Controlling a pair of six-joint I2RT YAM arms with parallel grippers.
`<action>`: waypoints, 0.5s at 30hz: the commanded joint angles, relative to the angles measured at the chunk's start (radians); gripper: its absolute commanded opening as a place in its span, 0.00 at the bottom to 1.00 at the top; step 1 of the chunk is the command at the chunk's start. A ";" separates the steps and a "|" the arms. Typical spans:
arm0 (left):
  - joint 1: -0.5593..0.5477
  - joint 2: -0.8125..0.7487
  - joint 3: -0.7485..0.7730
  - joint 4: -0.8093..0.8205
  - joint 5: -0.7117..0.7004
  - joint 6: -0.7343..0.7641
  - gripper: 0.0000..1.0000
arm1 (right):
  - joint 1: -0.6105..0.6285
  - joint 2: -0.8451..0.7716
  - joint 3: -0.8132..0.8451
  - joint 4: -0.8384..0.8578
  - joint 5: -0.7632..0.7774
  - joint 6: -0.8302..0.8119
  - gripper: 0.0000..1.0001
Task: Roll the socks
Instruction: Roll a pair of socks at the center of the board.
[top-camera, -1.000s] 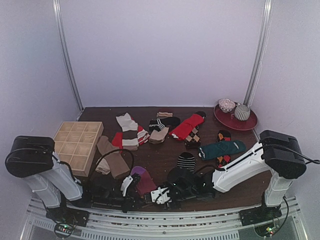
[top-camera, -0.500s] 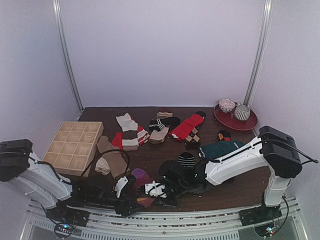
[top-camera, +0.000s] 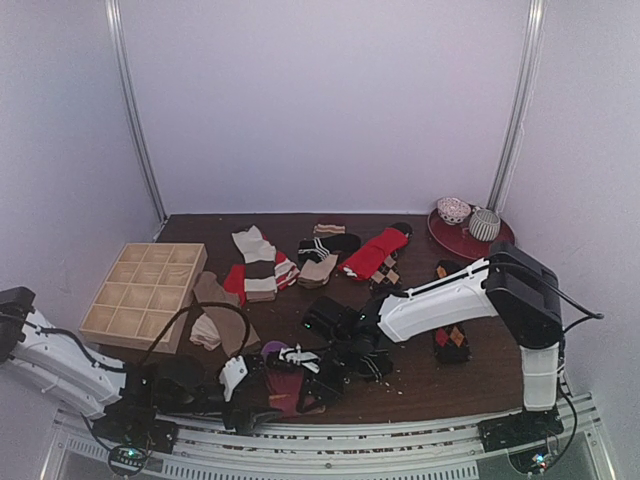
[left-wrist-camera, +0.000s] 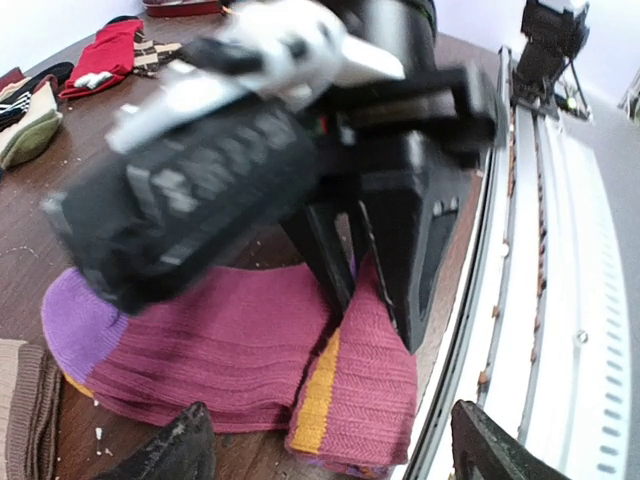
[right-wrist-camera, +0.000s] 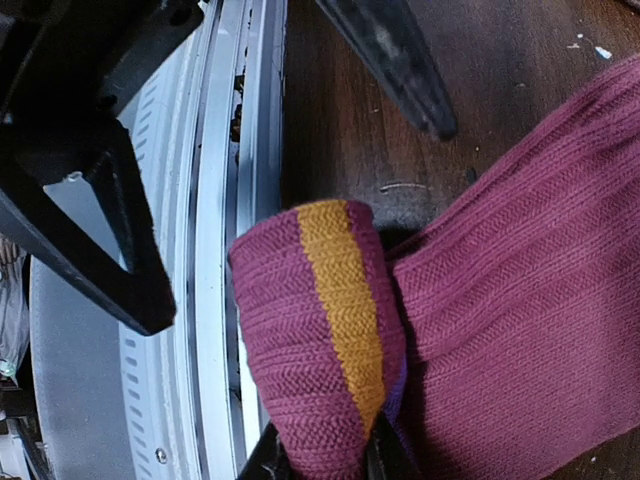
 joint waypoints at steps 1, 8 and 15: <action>-0.014 0.107 0.026 0.128 -0.024 0.110 0.80 | -0.002 0.104 -0.010 -0.213 0.062 0.021 0.13; -0.016 0.200 0.068 0.165 0.004 0.153 0.78 | -0.017 0.118 -0.006 -0.222 0.053 0.023 0.13; -0.016 0.286 0.106 0.177 0.069 0.126 0.57 | -0.032 0.120 -0.006 -0.217 0.045 0.025 0.13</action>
